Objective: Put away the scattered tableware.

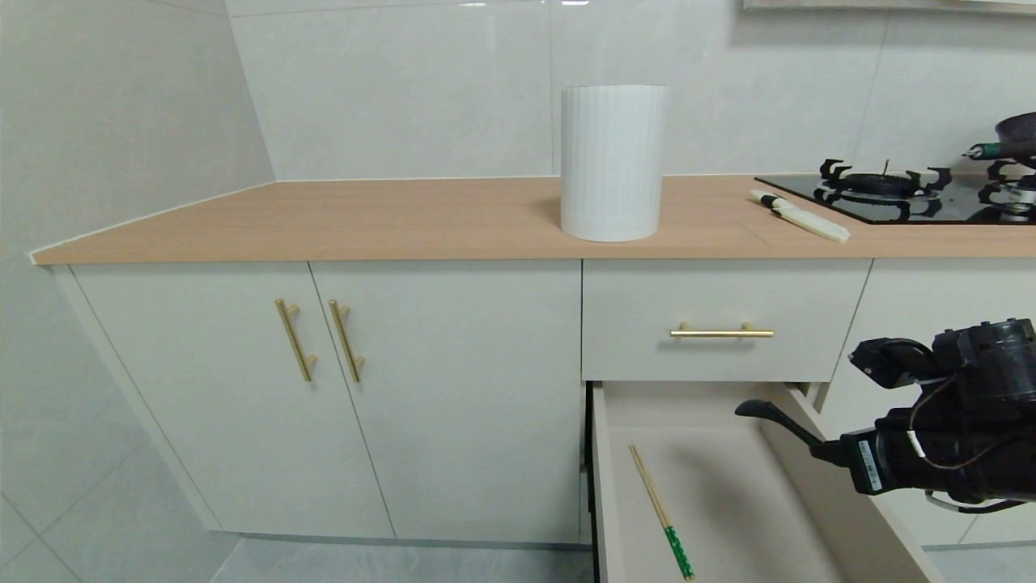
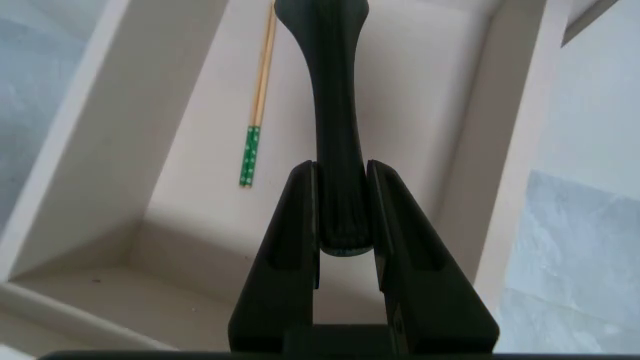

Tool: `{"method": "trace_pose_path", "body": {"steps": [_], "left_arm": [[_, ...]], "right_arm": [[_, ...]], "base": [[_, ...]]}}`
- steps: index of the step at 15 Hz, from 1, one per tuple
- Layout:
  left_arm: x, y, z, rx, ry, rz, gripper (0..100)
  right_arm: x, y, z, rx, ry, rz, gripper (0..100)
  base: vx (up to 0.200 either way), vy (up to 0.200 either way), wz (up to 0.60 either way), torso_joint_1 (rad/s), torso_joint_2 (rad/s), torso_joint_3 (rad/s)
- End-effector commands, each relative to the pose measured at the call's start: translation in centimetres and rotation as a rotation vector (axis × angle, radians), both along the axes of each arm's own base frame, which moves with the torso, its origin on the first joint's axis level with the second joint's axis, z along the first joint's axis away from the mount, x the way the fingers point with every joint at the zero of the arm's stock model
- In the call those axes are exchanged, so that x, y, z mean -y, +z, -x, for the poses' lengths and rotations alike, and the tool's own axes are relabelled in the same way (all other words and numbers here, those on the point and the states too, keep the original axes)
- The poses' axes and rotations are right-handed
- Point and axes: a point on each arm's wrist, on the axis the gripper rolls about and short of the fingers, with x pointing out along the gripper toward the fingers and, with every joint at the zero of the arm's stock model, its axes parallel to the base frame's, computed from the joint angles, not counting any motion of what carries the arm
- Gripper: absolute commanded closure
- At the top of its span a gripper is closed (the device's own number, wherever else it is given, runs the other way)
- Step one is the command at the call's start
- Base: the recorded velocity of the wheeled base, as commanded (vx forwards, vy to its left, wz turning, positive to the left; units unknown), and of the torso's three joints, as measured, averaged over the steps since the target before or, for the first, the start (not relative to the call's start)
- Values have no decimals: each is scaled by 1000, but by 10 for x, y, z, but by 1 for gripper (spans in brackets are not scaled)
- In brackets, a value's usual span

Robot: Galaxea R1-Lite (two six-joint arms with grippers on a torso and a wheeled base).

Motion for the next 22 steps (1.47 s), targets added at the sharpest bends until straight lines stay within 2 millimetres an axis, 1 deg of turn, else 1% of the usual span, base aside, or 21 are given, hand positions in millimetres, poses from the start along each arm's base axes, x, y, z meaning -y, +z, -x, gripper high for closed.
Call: {"method": "trace_pose_path", "body": {"steps": [1, 3, 5, 7, 8, 9, 10, 11, 13, 15, 17, 20, 22], "left_arm": [[0, 0, 0, 0, 0, 0, 0], [0, 0, 0, 0, 0, 0, 0], [0, 0, 0, 0, 0, 0, 0], [0, 0, 0, 0, 0, 0, 0], [0, 0, 0, 0, 0, 0, 0], [0, 0, 0, 0, 0, 0, 0], [0, 0, 0, 0, 0, 0, 0], [0, 0, 0, 0, 0, 0, 0], [0, 0, 0, 0, 0, 0, 0], [0, 0, 0, 0, 0, 0, 0], [0, 0, 0, 0, 0, 0, 0], [0, 0, 0, 0, 0, 0, 0], [0, 0, 0, 0, 0, 0, 0]], "right_arm": [[0, -4, -2, -13, 1, 2, 100], [-1, -6, -4, -16, 2, 2, 100], [-8, -17, -9, -57, 25, 9, 100], [-13, -32, -16, -101, 39, 18, 100], [-16, -49, -27, -132, 33, 18, 100], [-17, -60, -34, -156, 18, 9, 100], [-18, -67, -37, -178, 1, -3, 100], [-21, -81, -48, -221, -29, -20, 100], [-23, -97, -56, -266, -45, -23, 100], [-24, -106, -62, -288, -50, -20, 100], [-25, -120, -69, -321, -78, -16, 100], [-26, -146, -76, -372, -115, 47, 100], [-26, -155, -79, -378, -130, 76, 100]], "base": [[0, 0, 0, -17, 61, 41], [0, 0, 0, 0, 0, 0], [0, 0, 0, 0, 0, 0], [0, 0, 0, 0, 0, 0], [0, 0, 0, 0, 0, 0], [0, 0, 0, 0, 0, 0], [0, 0, 0, 0, 0, 0], [0, 0, 0, 0, 0, 0], [0, 0, 0, 0, 0, 0], [0, 0, 0, 0, 0, 0], [0, 0, 0, 0, 0, 0], [0, 0, 0, 0, 0, 0], [0, 0, 0, 0, 0, 0]]}}
